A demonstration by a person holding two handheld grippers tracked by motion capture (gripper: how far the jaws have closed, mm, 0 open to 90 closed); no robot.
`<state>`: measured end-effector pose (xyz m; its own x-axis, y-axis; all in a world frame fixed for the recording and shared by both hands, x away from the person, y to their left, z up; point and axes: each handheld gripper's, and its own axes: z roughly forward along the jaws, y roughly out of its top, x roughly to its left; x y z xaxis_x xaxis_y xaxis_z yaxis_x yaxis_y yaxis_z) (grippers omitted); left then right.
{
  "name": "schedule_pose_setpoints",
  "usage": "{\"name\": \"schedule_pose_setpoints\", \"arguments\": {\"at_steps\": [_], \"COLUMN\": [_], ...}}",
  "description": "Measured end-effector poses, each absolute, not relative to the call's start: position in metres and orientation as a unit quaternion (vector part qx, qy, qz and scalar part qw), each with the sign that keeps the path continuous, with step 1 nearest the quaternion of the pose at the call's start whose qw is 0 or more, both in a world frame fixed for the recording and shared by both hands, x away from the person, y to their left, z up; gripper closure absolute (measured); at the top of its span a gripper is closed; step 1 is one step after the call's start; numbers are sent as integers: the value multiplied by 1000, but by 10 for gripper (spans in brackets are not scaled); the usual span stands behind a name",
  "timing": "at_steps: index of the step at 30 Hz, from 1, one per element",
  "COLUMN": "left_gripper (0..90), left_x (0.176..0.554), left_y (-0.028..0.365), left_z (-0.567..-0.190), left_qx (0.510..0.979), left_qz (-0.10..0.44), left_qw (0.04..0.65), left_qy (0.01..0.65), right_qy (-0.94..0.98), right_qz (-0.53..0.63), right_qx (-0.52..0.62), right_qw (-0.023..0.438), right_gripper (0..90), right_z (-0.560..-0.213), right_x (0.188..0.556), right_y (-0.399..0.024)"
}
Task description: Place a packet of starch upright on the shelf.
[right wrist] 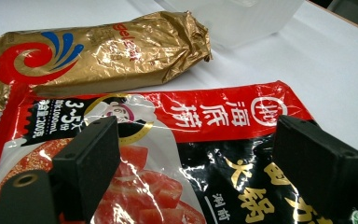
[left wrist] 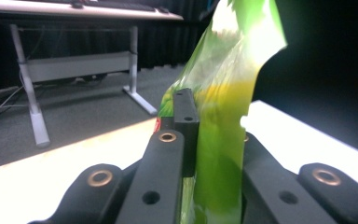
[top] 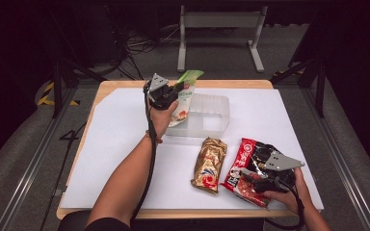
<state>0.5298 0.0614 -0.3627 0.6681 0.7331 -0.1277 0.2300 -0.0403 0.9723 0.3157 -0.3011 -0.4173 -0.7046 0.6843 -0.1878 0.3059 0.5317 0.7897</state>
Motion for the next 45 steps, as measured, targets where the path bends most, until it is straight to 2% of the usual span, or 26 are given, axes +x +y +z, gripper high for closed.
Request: {"name": "schedule_pose_setpoints", "arguments": {"at_steps": [6, 12, 13, 18, 26, 28, 33, 37, 40, 41, 42, 44, 45], "left_gripper": [854, 748, 748, 638, 610, 553, 554, 591, 703, 707, 761, 775, 785], "left_x": [521, 514, 511, 500, 487, 486, 482, 477, 475, 474, 473, 472, 473], "left_y": [69, 74, 76, 83, 99, 101, 107, 112, 116, 115, 112, 104, 102], "left_z": [-362, -364, -365, -370, -382, -389, -394, -392, -393, -395, -397, -401, -403], "left_qx": [702, 731, 738, 771, 814, 832, 838, 842, 850, 856, 866, 881, 883], "left_qz": [200, 196, 196, 198, 219, 219, 225, 234, 213, 210, 216, 229, 221], "left_qw": [598, 582, 576, 545, 484, 454, 446, 442, 446, 439, 420, 383, 385], "left_qy": [331, 299, 292, 265, 236, 229, 218, 203, 185, 176, 165, 156, 153], "right_qy": [838, 842, 842, 843, 845, 845, 845, 845, 846, 845, 846, 846, 846], "right_qz": [384, 380, 379, 379, 377, 377, 376, 375, 375, 375, 375, 374, 374], "right_qx": [298, 295, 296, 295, 295, 296, 296, 295, 295, 295, 295, 294, 293], "right_qw": [248, 244, 243, 242, 240, 239, 239, 240, 239, 239, 240, 240, 241], "right_gripper": [160, 159, 158, 158, 158, 156, 156, 156, 156, 156, 156, 156, 156], "right_z": [-418, -419, -420, -420, -421, -421, -421, -421, -421, -421, -421, -421, -421], "right_x": [316, 316, 316, 316, 316, 316, 316, 316, 316, 316, 316, 316, 316], "right_y": [-300, -299, -299, -299, -297, -297, -297, -296, -297, -297, -297, -297, -297]}}
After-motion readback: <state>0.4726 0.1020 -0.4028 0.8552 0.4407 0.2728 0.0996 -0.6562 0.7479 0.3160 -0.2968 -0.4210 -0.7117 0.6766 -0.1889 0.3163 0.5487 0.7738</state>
